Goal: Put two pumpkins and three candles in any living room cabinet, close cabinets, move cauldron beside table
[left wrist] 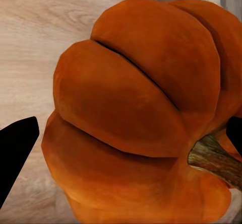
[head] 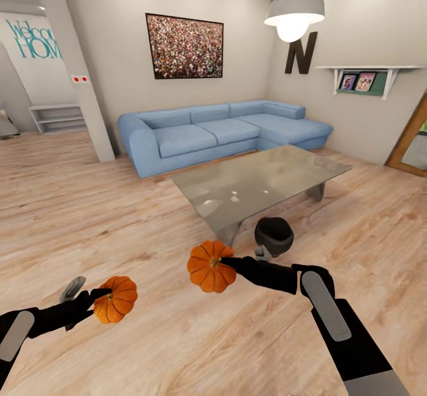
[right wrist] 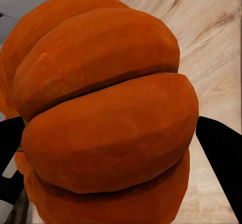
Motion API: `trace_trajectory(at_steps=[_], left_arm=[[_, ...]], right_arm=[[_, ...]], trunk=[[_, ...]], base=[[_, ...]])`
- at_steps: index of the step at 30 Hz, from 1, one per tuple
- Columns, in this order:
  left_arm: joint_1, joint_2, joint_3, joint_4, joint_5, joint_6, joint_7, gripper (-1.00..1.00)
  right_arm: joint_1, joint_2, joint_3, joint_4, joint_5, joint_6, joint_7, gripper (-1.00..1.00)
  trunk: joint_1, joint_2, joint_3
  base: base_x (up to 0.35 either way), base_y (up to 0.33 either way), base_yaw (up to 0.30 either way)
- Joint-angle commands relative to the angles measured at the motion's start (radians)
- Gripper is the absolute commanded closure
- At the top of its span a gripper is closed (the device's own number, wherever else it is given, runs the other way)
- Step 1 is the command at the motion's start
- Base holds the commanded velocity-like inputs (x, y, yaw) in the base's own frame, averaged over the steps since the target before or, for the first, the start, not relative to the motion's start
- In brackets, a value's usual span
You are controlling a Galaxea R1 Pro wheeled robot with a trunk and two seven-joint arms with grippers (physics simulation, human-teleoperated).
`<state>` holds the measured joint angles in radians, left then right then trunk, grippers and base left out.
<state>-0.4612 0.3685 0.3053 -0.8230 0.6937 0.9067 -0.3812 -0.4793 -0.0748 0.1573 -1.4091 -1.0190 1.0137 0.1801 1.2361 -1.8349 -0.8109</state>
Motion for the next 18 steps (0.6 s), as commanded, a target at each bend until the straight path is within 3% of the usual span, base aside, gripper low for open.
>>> trace_trajectory(at_steps=[1,18], left_arm=[[-0.001,0.000,0.003,-0.001,0.006,0.008,-0.004,1.00],[-0.001,0.000,0.003,-0.001,0.007,0.008,-0.004,1.00]], right_arm=[[-0.001,0.000,0.001,0.001,0.008,0.002,0.010,1.00],[-0.001,-0.001,-0.001,0.018,0.010,0.002,0.009,1.00]], trunk=[[-0.004,0.007,0.004],[-0.069,0.126,0.077]], base=[[-0.009,0.000,-0.222],[-0.001,0.000,-0.222]])
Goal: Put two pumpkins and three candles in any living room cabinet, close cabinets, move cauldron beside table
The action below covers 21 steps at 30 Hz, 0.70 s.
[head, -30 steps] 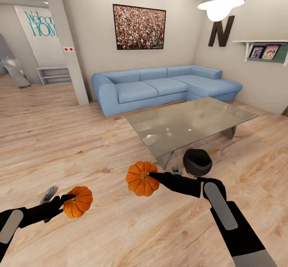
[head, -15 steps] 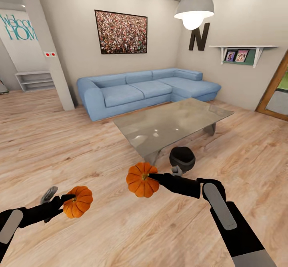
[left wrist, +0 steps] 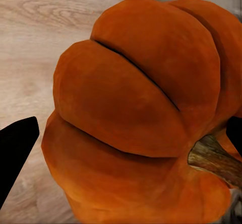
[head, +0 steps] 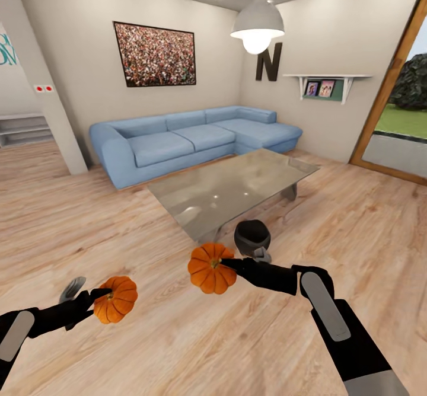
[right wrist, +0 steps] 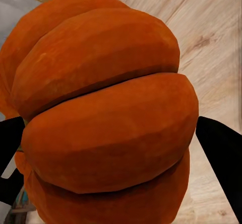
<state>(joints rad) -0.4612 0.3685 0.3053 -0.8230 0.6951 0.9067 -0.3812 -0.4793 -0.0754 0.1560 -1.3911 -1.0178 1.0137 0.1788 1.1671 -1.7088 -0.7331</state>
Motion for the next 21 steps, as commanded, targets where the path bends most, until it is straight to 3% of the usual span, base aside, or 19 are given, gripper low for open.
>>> trace_trajectory(at_steps=[1,15,21], left_arm=[[-0.001,0.000,0.003,-0.001,0.006,0.008,-0.004,1.00],[-0.001,0.000,0.002,-0.001,0.005,0.008,-0.004,1.00],[-0.001,0.000,0.003,0.000,0.006,0.009,-0.004,1.00]], right_arm=[[-0.001,0.000,0.001,0.001,0.008,0.002,0.010,1.00],[-0.001,0.000,0.001,0.006,0.008,0.003,0.010,1.00],[-0.001,0.000,0.002,0.007,0.008,0.003,0.009,1.00]], trunk=[[-0.004,0.007,0.004],[-0.058,0.105,0.064],[-0.058,0.105,0.071]], base=[[0.000,0.000,-0.222],[0.000,0.000,-0.222],[0.000,0.000,-0.222]])
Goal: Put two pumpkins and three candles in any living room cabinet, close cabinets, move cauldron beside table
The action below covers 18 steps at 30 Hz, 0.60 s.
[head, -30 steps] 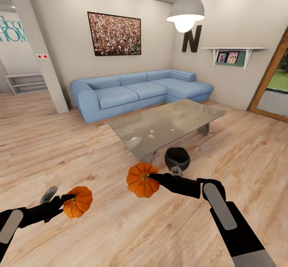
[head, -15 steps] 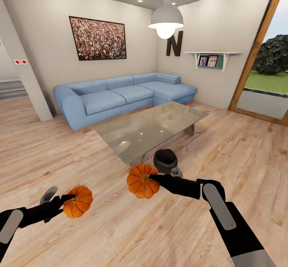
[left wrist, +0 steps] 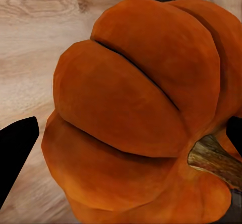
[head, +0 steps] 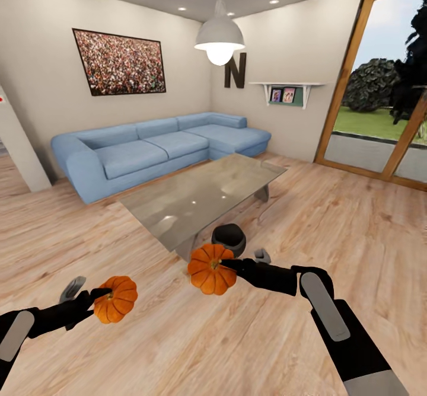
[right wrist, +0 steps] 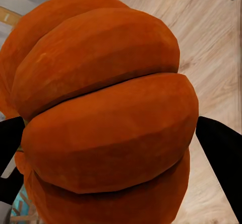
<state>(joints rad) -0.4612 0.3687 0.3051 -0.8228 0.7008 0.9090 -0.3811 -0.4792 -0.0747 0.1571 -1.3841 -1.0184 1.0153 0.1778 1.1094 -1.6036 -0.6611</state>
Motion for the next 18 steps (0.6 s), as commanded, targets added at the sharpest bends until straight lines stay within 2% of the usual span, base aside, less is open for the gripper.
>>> trace_trajectory(at_steps=[1,8,15,18], left_arm=[[-0.001,0.000,0.003,0.000,0.000,0.006,-0.004,1.00],[-0.001,0.000,0.002,0.003,-0.001,0.005,-0.004,1.00],[-0.001,-0.001,0.002,0.001,-0.001,0.006,-0.004,1.00],[-0.001,-0.001,0.003,0.001,-0.002,0.005,-0.004,1.00]], right_arm=[[-0.001,0.000,0.001,0.001,0.009,0.002,0.010,1.00],[-0.001,0.000,0.001,0.001,0.009,0.001,0.009,1.00],[-0.001,-0.001,0.001,0.005,0.009,-0.007,0.010,1.00],[-0.001,-0.001,0.001,0.043,0.009,-0.014,0.010,1.00]], trunk=[[0.000,0.000,0.000],[0.000,0.000,0.008],[0.000,0.000,0.008],[0.000,0.000,0.009]], base=[[0.000,0.000,-0.222],[-0.111,0.000,-0.195],[-0.210,0.000,-0.021],[-0.064,0.000,-0.001]])
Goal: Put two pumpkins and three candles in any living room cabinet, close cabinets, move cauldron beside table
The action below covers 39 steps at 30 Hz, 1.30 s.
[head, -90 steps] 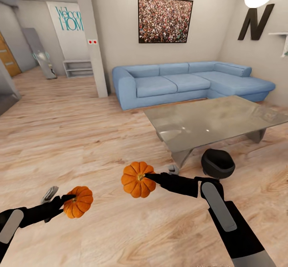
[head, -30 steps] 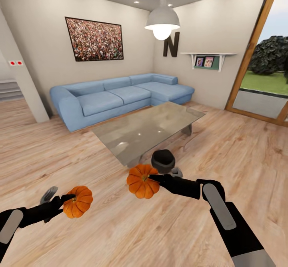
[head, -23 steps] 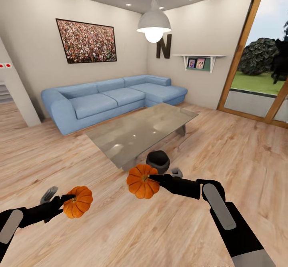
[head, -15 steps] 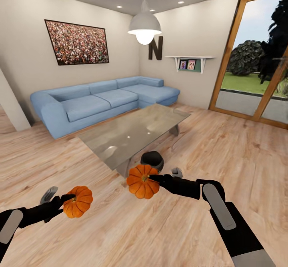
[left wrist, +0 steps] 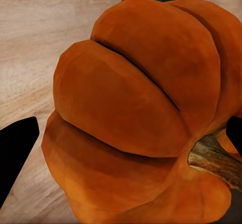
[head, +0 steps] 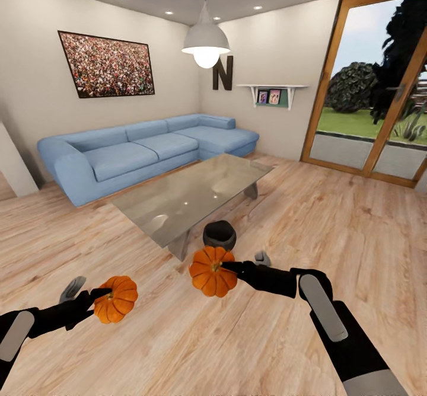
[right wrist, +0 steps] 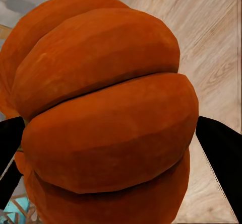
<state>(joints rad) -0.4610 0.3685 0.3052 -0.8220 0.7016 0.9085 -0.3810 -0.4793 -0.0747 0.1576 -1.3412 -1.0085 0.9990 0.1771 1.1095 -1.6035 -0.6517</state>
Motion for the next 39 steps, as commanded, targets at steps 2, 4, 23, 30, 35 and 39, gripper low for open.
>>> trace_trajectory(at_steps=[2,4,23,30,35,39], left_arm=[[-0.001,0.000,0.002,0.000,-0.003,0.006,-0.004,1.00],[-0.001,0.000,0.002,0.000,-0.002,0.006,-0.004,1.00],[-0.001,0.000,0.003,0.001,-0.004,0.006,-0.003,1.00],[-0.001,0.000,0.002,0.001,-0.003,0.006,-0.003,1.00],[-0.001,0.000,0.003,0.001,-0.002,0.006,-0.003,1.00],[-0.001,0.000,0.003,0.002,-0.002,0.006,-0.003,1.00]], right_arm=[[-0.001,0.000,0.000,0.009,-0.001,0.001,0.010,1.00],[-0.001,0.000,-0.001,0.013,-0.001,0.003,0.010,1.00],[-0.001,0.000,-0.122,0.061,-0.102,0.020,0.011,1.00],[-0.001,0.000,-0.123,0.066,-0.102,0.020,0.012,1.00],[-0.001,0.000,-0.124,0.067,-0.103,0.020,0.013,1.00],[-0.001,0.000,-0.124,0.068,-0.104,0.020,0.013,1.00]], trunk=[[0.000,-0.001,-0.001],[0.000,-0.001,-0.001],[0.000,-0.001,0.003],[0.000,-0.001,0.008],[0.000,-0.001,0.011],[0.000,-0.001,0.013]], base=[[-0.015,0.000,0.000],[-0.006,0.000,0.000],[0.000,0.000,-0.182],[0.000,0.000,-0.277],[0.000,0.000,-0.277],[0.000,0.000,-0.277]])
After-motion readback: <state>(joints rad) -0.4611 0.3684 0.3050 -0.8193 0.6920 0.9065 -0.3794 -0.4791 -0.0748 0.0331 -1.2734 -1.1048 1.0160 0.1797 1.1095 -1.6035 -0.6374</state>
